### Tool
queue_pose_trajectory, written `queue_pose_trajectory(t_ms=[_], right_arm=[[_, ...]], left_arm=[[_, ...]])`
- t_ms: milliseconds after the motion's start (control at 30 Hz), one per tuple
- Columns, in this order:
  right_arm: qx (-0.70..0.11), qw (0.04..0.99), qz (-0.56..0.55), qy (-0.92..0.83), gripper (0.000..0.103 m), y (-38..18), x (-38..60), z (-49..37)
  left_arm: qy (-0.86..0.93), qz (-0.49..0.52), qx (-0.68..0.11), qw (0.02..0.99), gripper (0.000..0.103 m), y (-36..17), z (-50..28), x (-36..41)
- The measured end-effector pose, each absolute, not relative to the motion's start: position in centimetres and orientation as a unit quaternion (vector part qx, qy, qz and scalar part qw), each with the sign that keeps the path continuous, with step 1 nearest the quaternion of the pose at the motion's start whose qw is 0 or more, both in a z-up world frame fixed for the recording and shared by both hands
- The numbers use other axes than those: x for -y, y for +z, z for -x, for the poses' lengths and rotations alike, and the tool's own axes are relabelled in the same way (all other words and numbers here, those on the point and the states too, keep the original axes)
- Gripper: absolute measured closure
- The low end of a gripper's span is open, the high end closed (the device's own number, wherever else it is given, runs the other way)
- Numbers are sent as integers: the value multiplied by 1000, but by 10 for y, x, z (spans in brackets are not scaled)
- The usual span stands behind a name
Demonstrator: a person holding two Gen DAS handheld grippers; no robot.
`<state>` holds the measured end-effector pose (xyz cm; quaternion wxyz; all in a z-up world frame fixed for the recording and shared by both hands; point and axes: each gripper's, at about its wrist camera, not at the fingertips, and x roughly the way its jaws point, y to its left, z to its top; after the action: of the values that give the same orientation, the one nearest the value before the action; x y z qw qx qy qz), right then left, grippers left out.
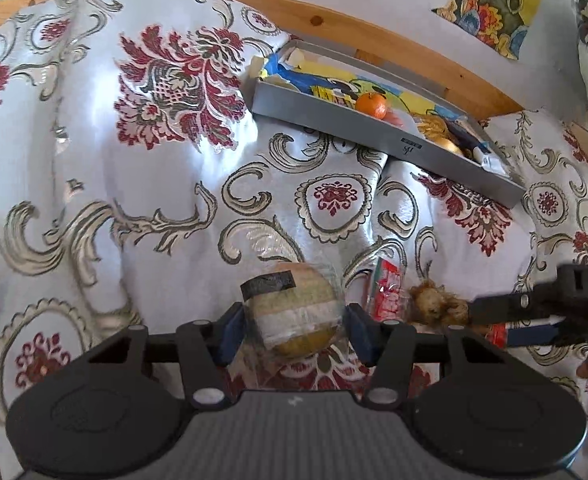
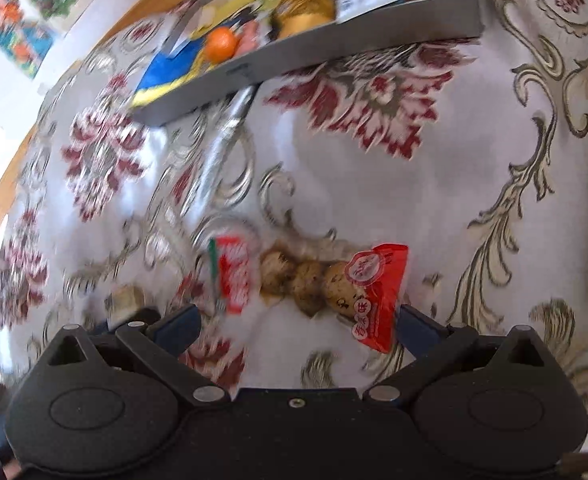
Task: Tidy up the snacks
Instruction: 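Lower the left tool onto the wrapped bun and close on it, then hold the bun with the left tool while the right tool grasps the quail egg bag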
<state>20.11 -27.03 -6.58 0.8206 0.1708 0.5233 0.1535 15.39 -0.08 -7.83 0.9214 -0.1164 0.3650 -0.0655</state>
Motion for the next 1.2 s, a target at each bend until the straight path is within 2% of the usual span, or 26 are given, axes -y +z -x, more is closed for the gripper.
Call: queue_pose_trajectory(t_ms=[200, 567, 700, 900, 967, 1100, 1200], right_arm=[[-468, 873, 1, 140, 1, -41, 250, -175], [-413, 855, 258, 180, 7, -75, 199, -174], [-420, 848, 256, 197, 9, -83, 203, -185], [-421, 844, 251, 216, 19, -89, 203, -190], [-426, 844, 242, 219, 26, -90, 203, -192], [-429, 846, 236, 212, 28, -93, 201, -191], [-425, 847, 238, 213, 36, -92, 196, -188]], left_arm=[[-58, 137, -363, 920, 45, -74, -140, -1], [-64, 137, -364, 919, 45, -78, -142, 0], [-69, 135, -363, 919, 45, -78, -144, 1], [-76, 126, -360, 921, 45, -80, -147, 6], [-78, 124, -361, 921, 45, -80, -147, 7], [-80, 120, -362, 921, 45, -81, -147, 9], [-80, 117, -363, 921, 45, -82, -147, 9]])
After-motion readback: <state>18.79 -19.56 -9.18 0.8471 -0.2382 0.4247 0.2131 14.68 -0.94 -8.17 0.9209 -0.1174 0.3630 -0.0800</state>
